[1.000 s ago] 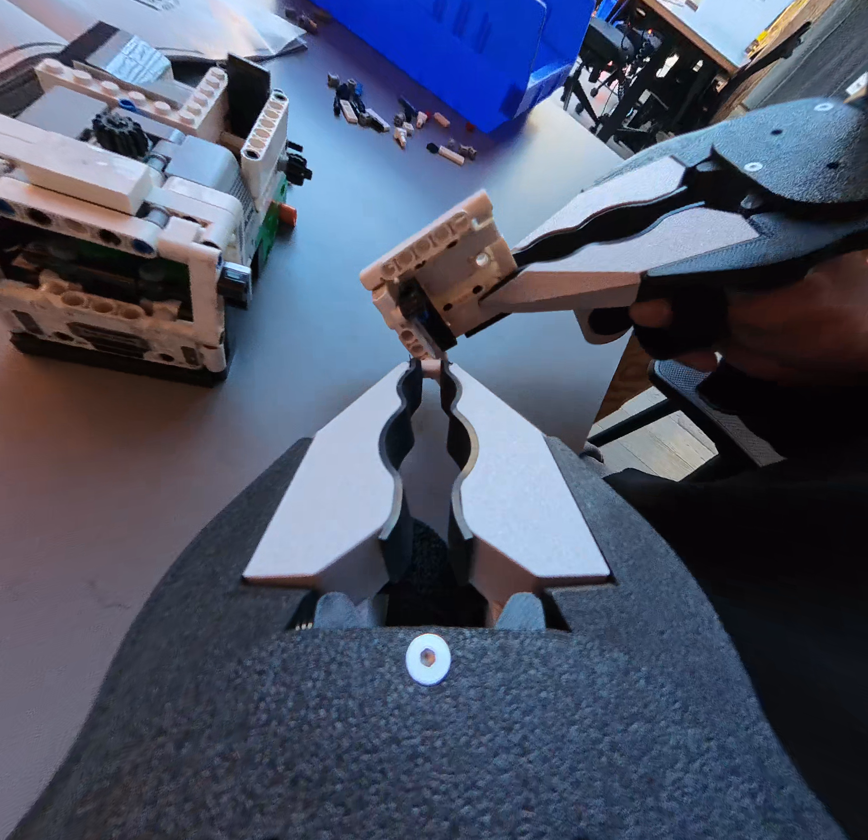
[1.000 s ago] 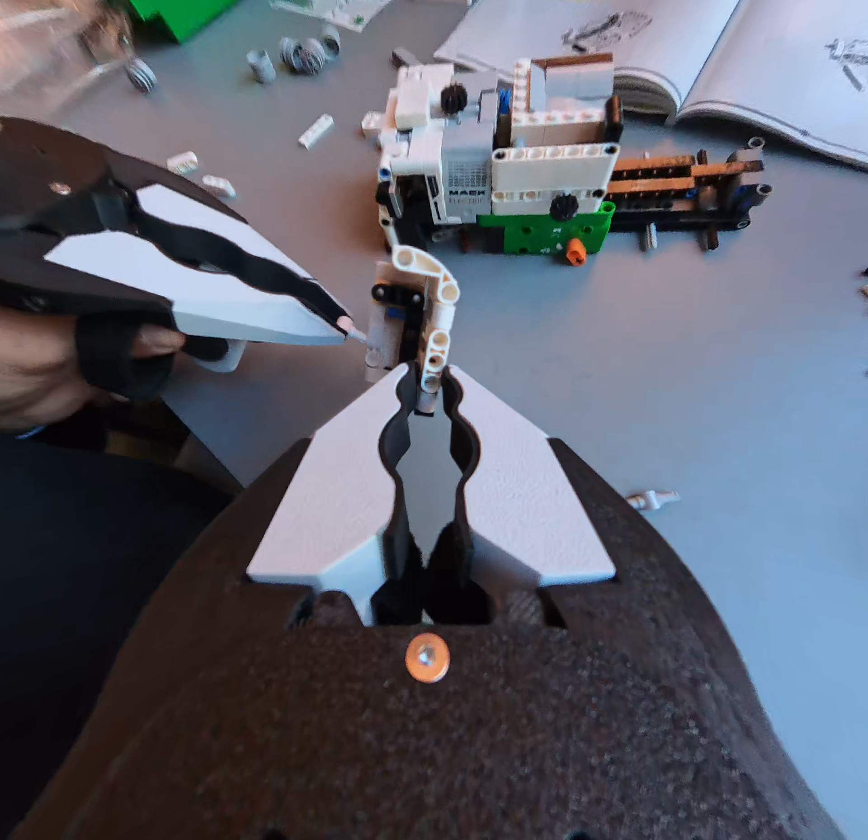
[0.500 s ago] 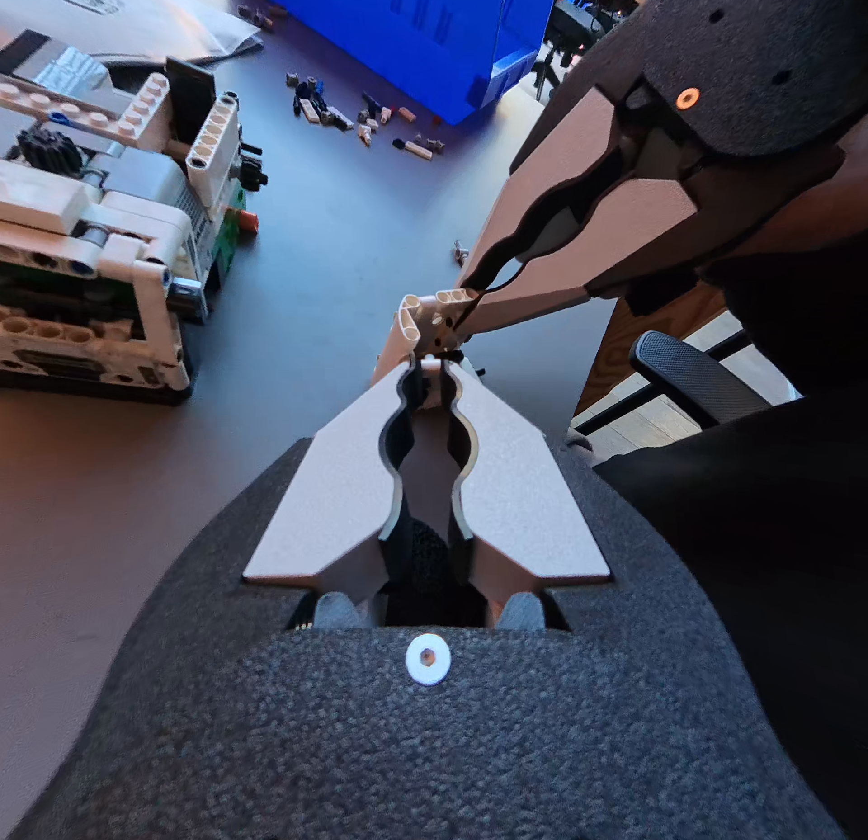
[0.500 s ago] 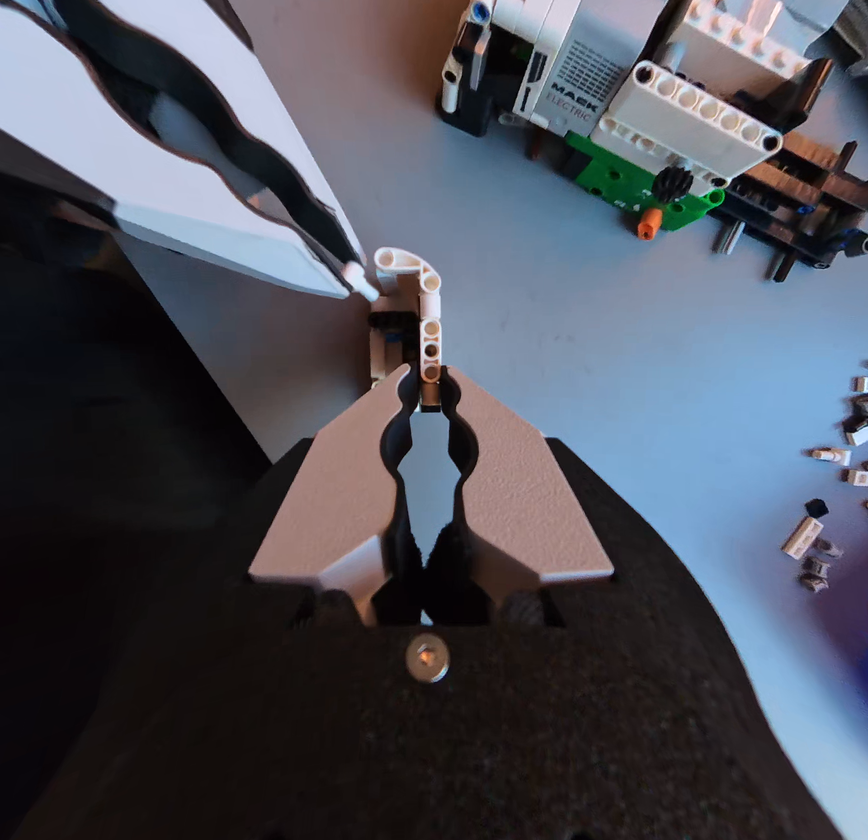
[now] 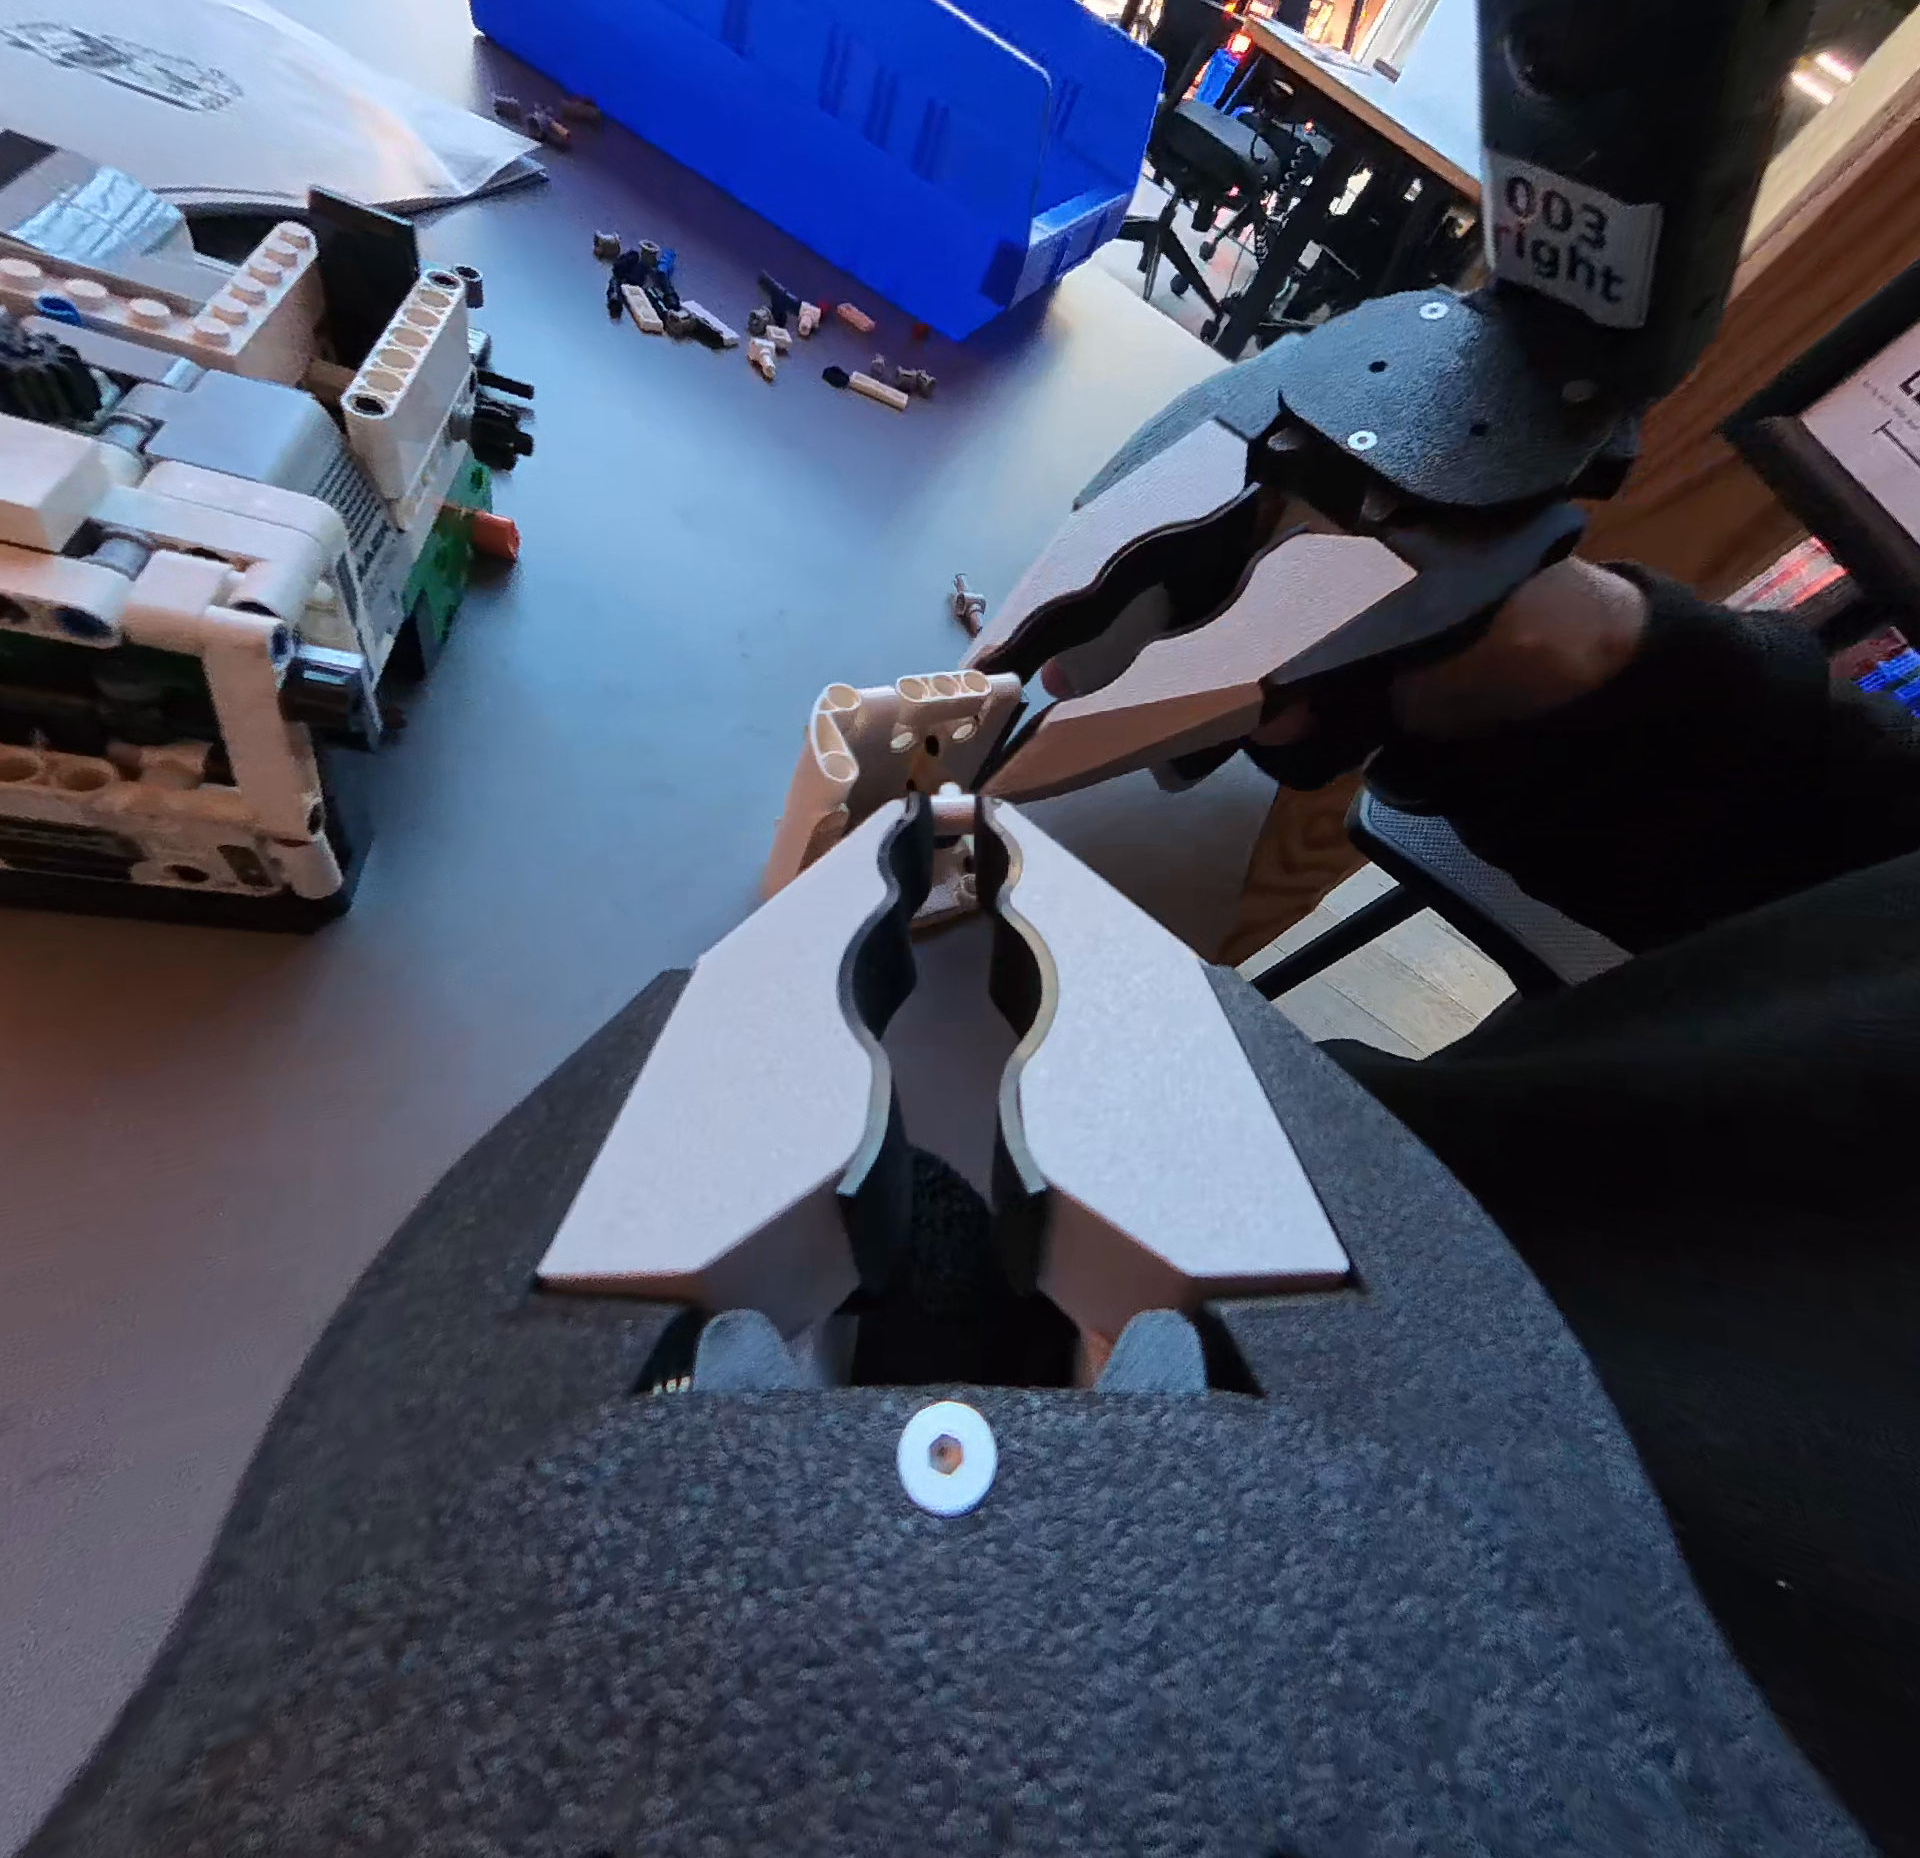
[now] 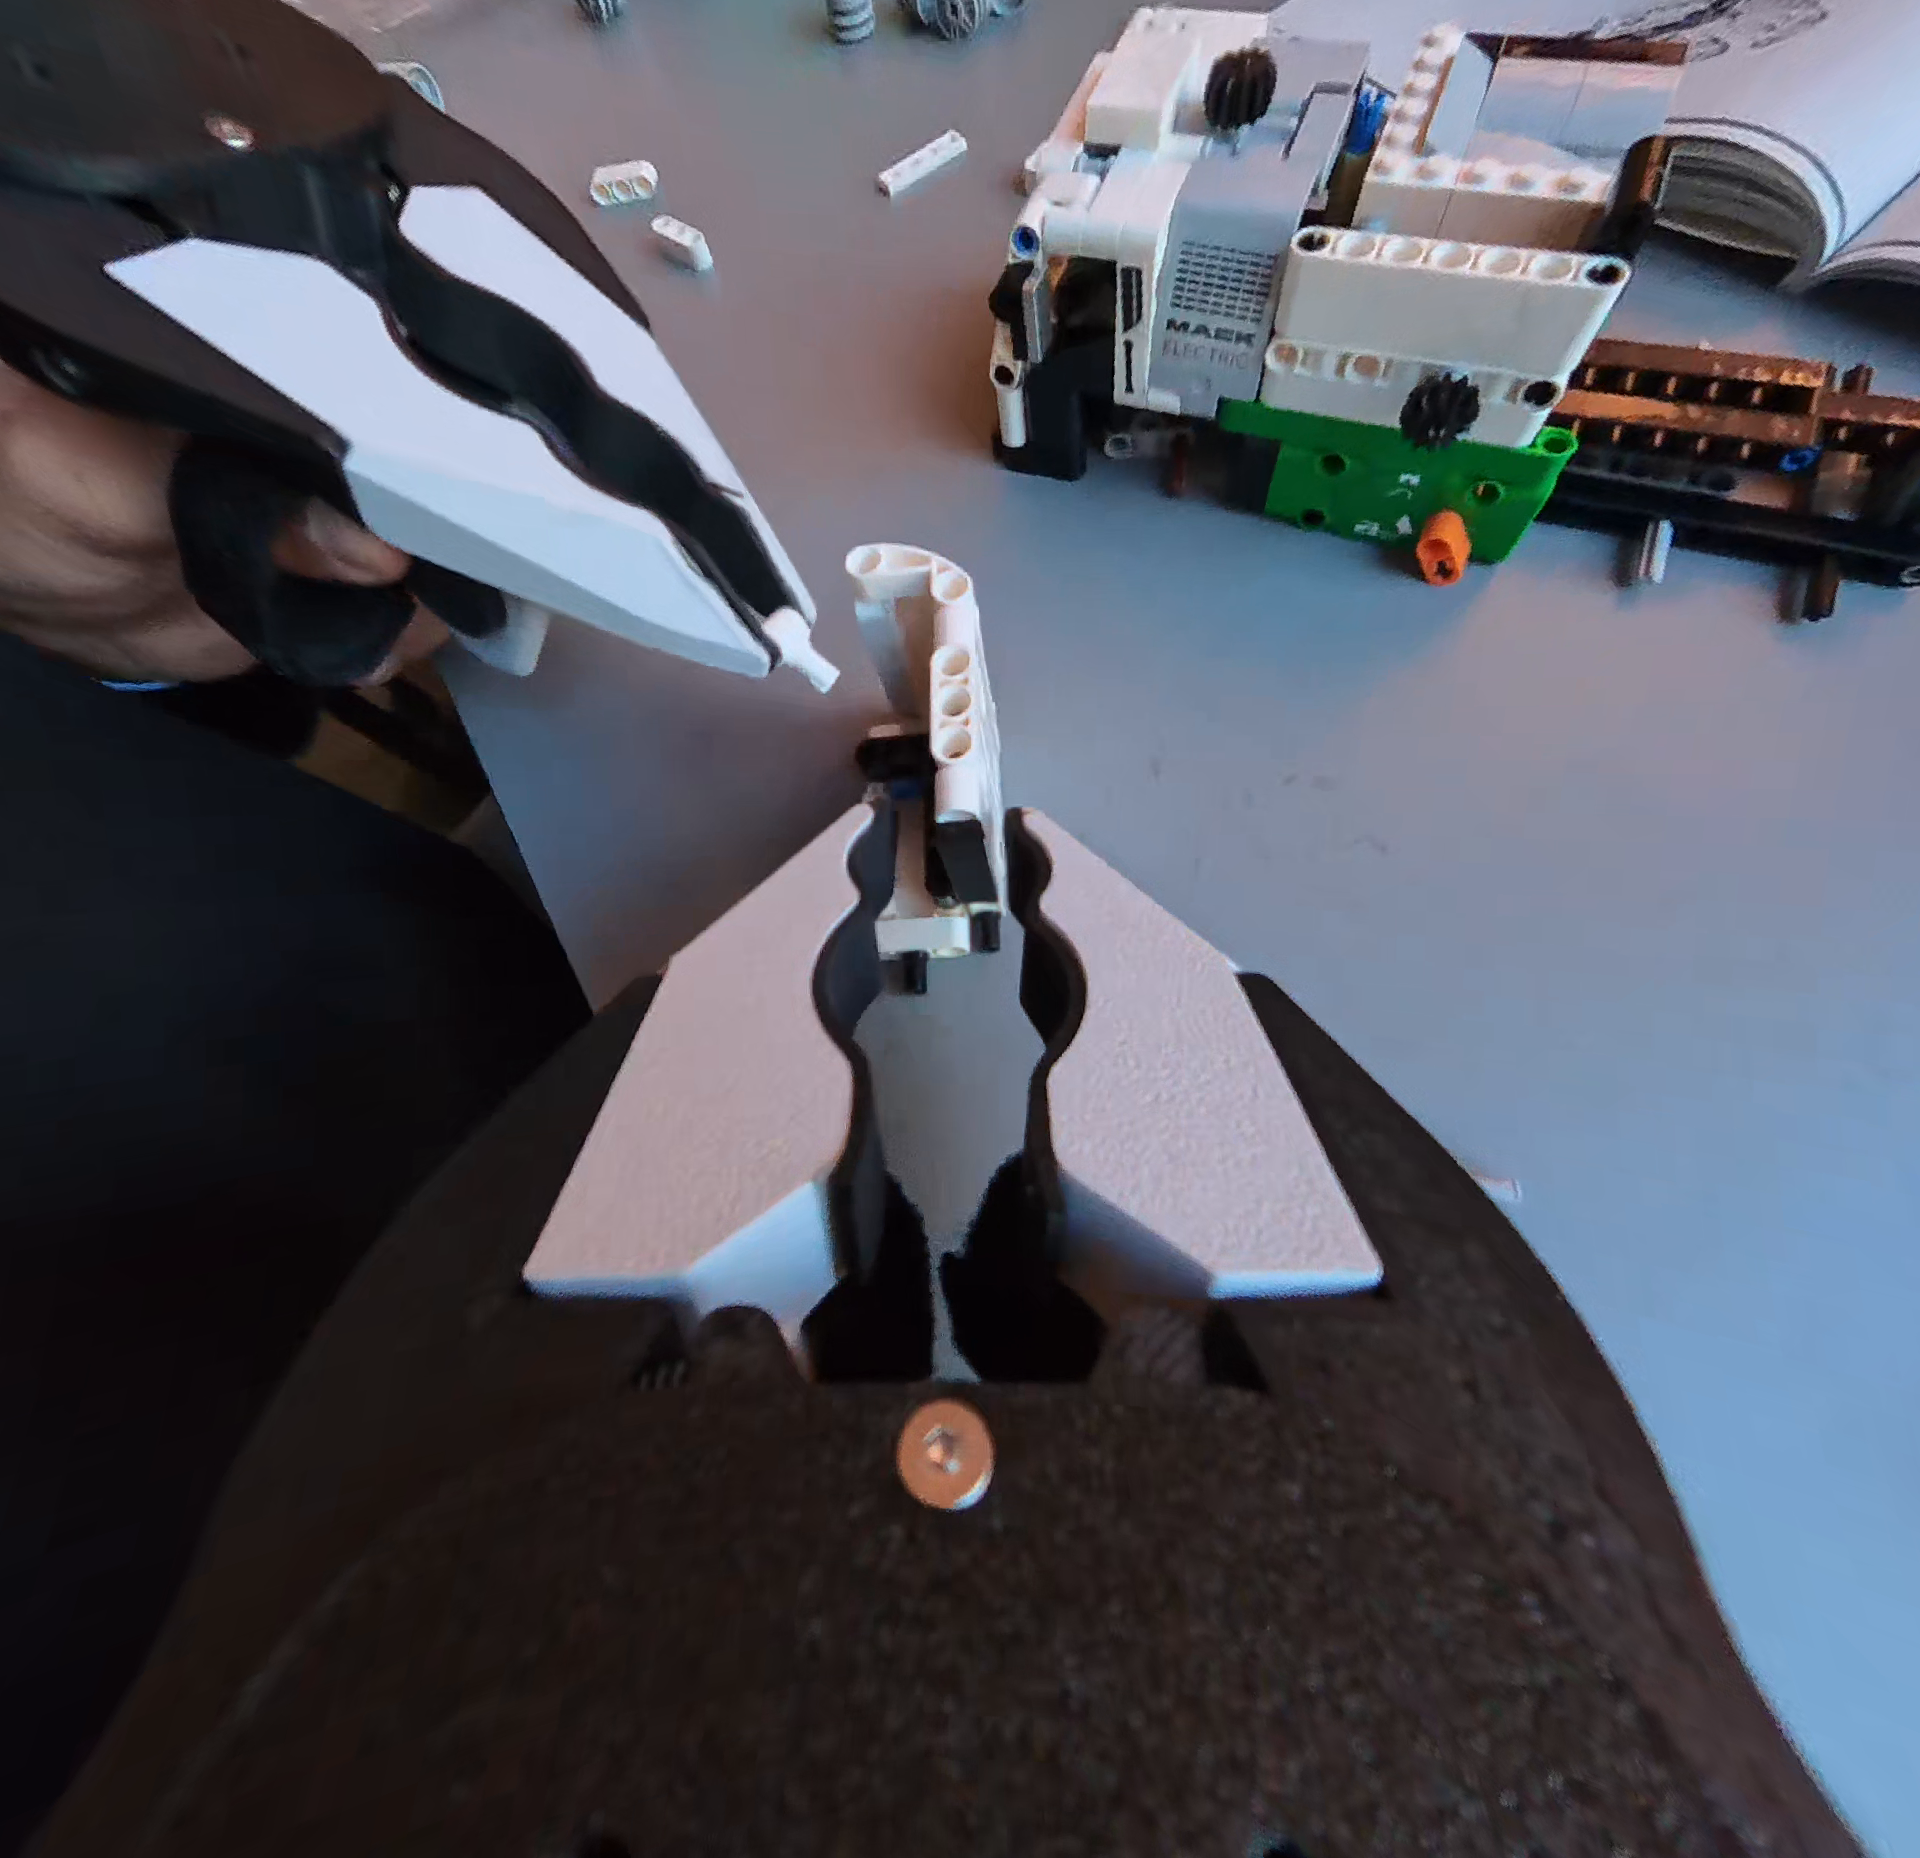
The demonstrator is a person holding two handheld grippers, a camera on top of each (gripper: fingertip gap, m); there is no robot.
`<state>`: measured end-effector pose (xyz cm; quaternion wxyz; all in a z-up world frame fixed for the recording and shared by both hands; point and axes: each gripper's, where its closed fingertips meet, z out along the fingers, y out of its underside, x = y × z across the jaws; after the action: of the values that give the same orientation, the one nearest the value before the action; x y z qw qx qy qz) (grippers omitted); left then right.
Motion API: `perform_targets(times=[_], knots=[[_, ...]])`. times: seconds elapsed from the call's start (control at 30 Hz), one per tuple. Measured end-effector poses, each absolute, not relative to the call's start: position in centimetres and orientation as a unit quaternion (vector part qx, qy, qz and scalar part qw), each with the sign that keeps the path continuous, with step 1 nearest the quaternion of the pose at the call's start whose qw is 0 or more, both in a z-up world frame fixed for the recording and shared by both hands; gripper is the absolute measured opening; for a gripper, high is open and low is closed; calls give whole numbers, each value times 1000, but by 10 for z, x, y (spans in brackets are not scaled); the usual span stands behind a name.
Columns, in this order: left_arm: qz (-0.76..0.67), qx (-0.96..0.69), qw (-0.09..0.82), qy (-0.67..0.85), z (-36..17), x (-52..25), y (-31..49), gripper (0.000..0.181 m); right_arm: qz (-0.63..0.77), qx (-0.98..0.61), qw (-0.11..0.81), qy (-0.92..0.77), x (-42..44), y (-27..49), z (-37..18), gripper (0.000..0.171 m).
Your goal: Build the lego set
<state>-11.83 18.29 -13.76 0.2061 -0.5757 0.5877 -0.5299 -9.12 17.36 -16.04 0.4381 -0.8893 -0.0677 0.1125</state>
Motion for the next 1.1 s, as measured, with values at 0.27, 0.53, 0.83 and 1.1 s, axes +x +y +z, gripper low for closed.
perform_targets(times=[0.27, 0.53, 0.83, 1.1], knots=[[-512, -577, 241, 589, -138, -112, 175, 6, 125, -886, 442, -68, -92, 182, -169, 7], [-462, -566, 356, 582, -132, -113, 179, 6, 145, -864, 482, -2, -99, 184, -154, 7], [-453, -556, 382, 583, -134, -116, 168, 6, 147, -841, 520, 19, -115, 176, -154, 7], [-508, -579, 354, 531, -128, -116, 163, 6, 65, -829, 555, -1, -109, 174, -145, 7]])
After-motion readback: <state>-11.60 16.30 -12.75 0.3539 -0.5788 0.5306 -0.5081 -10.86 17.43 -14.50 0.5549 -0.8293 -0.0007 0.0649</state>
